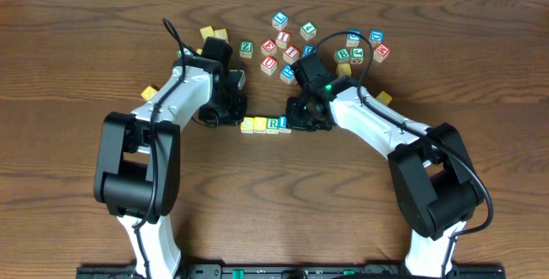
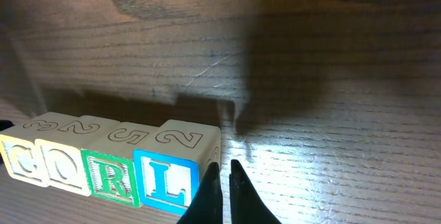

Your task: Spell out CORL

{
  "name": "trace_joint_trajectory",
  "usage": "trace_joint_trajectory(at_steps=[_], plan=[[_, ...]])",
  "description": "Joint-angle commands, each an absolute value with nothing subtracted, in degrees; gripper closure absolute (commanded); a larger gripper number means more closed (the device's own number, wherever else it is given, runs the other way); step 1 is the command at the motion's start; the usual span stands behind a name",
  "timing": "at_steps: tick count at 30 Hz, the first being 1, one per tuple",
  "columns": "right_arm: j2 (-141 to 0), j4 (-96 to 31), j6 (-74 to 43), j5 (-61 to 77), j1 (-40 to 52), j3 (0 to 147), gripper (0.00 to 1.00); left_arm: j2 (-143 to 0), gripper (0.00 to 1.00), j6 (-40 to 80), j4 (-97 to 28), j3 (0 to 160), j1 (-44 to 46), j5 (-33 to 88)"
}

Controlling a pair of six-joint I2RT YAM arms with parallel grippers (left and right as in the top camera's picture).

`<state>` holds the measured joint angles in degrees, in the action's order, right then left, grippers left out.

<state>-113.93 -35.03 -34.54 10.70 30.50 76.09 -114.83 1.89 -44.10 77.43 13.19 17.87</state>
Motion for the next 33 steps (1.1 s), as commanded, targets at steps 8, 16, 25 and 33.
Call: trace_joint_trajectory(at_steps=[8,16,25,33], plan=[[-113.6,-34.9,-35.4,10.5,30.8,75.6,0.99,-115.4,0.92,2.6,-44.6,76.8,14.6,20.6],[-113.6,-35.5,-35.8,10.5,30.7,75.6,0.99,-115.4,0.93,3.2,-44.9,76.8,14.6,22.1],[-113.3,-35.9,-35.1,10.5,30.5,76.1,0.99,-115.4,0.92,3.3,-44.9,76.8,14.6,22.1],[-112.6,-37.1,-33.6,8.5,28.8,77.1,0.99,-115.4,0.92,3.3,-44.9,76.8,14.6,22.1]])
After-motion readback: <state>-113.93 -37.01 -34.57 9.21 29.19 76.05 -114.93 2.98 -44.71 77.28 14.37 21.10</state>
